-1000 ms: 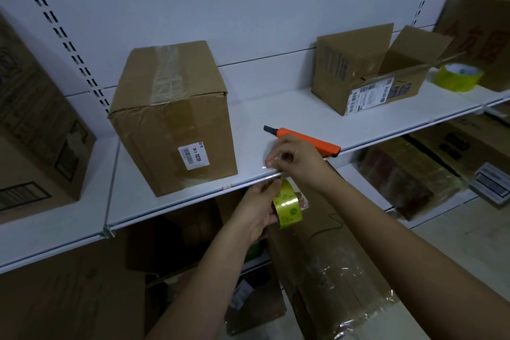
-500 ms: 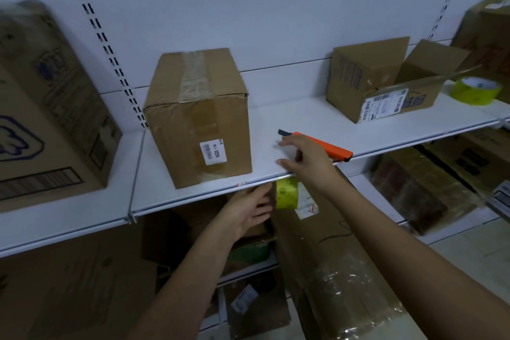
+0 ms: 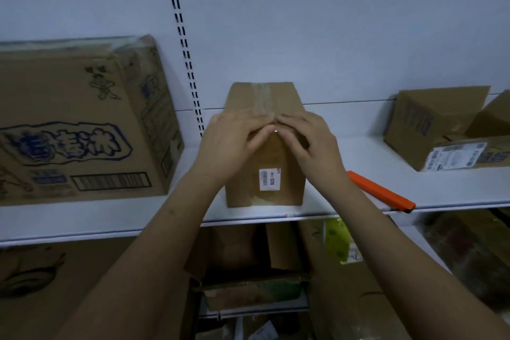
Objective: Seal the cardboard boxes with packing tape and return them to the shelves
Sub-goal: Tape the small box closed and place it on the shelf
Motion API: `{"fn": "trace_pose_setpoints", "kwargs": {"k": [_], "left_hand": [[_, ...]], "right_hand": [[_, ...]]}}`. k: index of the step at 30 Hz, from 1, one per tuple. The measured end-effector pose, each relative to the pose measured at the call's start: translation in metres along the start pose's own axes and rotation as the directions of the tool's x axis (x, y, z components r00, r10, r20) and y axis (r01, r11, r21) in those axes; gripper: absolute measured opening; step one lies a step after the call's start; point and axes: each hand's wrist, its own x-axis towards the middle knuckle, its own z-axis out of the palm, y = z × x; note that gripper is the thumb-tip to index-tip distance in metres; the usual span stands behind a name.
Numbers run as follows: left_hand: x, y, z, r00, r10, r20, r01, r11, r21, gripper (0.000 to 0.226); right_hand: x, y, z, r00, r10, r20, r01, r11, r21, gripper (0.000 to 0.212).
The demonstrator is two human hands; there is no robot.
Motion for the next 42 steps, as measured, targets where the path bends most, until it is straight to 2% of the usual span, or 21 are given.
{"fn": "trace_pose_setpoints", "kwargs": {"k": [4,6,8,10,14,18,20,21,22,23,24,26,28,29,30,31,32,34,36,38,42], "left_hand": [[0.007,-0.005,-0.002,0.991,0.037,0.126,-0.045,0.997,0.057,0.043],[0.019,-0.014,-0.006,0.966,-0.018,0.257,0.014,1.000,0.018,0.045],[0.031,-0.020,-0.007,0.901,-0.069,0.429,0.118,0.989,-0.088,0.056],[0.047,-0.029,-0.004,0.823,-0.057,0.566,0.104,0.993,-0.050,0.055],[0.085,-0.036,-0.002,0.738,-0.152,0.657,0.178,0.984,0.029,0.052],[0.101,-0.036,0.014,0.771,-0.429,0.471,0.411,0.900,0.146,0.070],[0.097,-0.026,0.008,0.663,-0.617,0.425,0.661,0.749,0.056,0.093],[0.093,-0.025,0.004,0.604,-0.650,0.462,0.750,0.660,-0.052,0.093],[0.089,-0.023,0.000,0.593,-0.637,0.493,0.780,0.607,-0.155,0.083],[0.084,-0.024,-0.001,0.611,-0.622,0.490,0.772,0.605,-0.194,0.072],[0.077,-0.024,-0.003,0.642,-0.613,0.460,0.754,0.615,-0.231,0.067],[0.067,-0.025,-0.005,0.704,-0.606,0.371,0.707,0.647,-0.285,0.065],[0.063,-0.024,-0.006,0.757,-0.583,0.293,0.653,0.672,-0.350,0.060],[0.061,-0.023,-0.007,0.786,-0.567,0.247,0.618,0.699,-0.360,0.058],[0.059,-0.022,-0.009,0.815,-0.551,0.182,0.574,0.720,-0.391,0.057],[0.057,-0.018,-0.011,0.841,-0.530,0.108,0.518,0.732,-0.442,0.057],[0.055,-0.012,-0.014,0.853,-0.519,0.048,0.471,0.729,-0.497,0.059],[0.052,0.001,-0.015,0.851,-0.524,-0.015,0.413,0.687,-0.598,0.063],[0.050,0.011,-0.014,0.829,-0.559,-0.006,0.412,0.617,-0.670,0.070],[0.046,0.016,-0.010,0.805,-0.594,0.002,0.428,0.578,-0.694,0.073],[0.029,0.015,0.015,0.794,-0.603,-0.069,0.396,0.601,-0.695,0.064]], "right_hand": [[-0.002,0.010,0.006,1.000,-0.010,-0.022,0.010,1.000,0.002,0.038],[-0.001,0.011,0.007,1.000,-0.002,-0.030,0.002,1.000,-0.006,0.039],[0.000,0.010,0.008,0.999,-0.002,-0.044,0.003,1.000,0.012,0.037],[0.000,0.009,0.009,0.998,-0.009,-0.063,0.010,1.000,0.029,0.035],[0.002,0.005,0.006,0.996,0.004,-0.086,-0.002,1.000,0.028,0.036],[0.005,0.001,0.001,0.994,0.046,-0.099,-0.031,0.988,0.149,0.031],[0.006,-0.003,-0.006,0.985,0.160,-0.060,-0.136,0.946,0.295,0.027],[0.008,-0.004,-0.010,0.974,0.228,-0.011,-0.210,0.912,0.352,0.025],[0.011,-0.007,-0.014,0.956,0.291,0.044,-0.286,0.883,0.371,0.021],[0.014,-0.011,-0.020,0.930,0.350,0.114,-0.367,0.846,0.387,0.016],[0.019,-0.016,-0.026,0.895,0.393,0.211,-0.446,0.790,0.421,0.022],[0.031,-0.027,-0.039,0.804,0.391,0.447,-0.591,0.612,0.527,0.037],[0.039,-0.030,-0.046,0.768,0.389,0.509,-0.639,0.518,0.569,0.040],[0.042,-0.031,-0.048,0.756,0.421,0.501,-0.654,0.482,0.583,0.048],[0.044,-0.031,-0.050,0.757,0.454,0.470,-0.653,0.489,0.579,0.072],[0.047,-0.032,-0.050,0.771,0.488,0.408,-0.635,0.547,0.545,0.093],[0.049,-0.032,-0.047,0.803,0.507,0.314,-0.595,0.644,0.481,0.098],[0.052,-0.033,-0.041,0.855,0.512,0.086,-0.508,0.790,0.343,0.083],[0.051,-0.031,-0.035,0.877,0.477,-0.064,-0.433,0.841,0.325,0.074],[0.043,-0.027,-0.028,0.898,0.432,-0.085,-0.372,0.849,0.375,0.070],[0.016,-0.019,-0.013,0.904,0.427,-0.035,-0.372,0.823,0.429,0.059]]}}
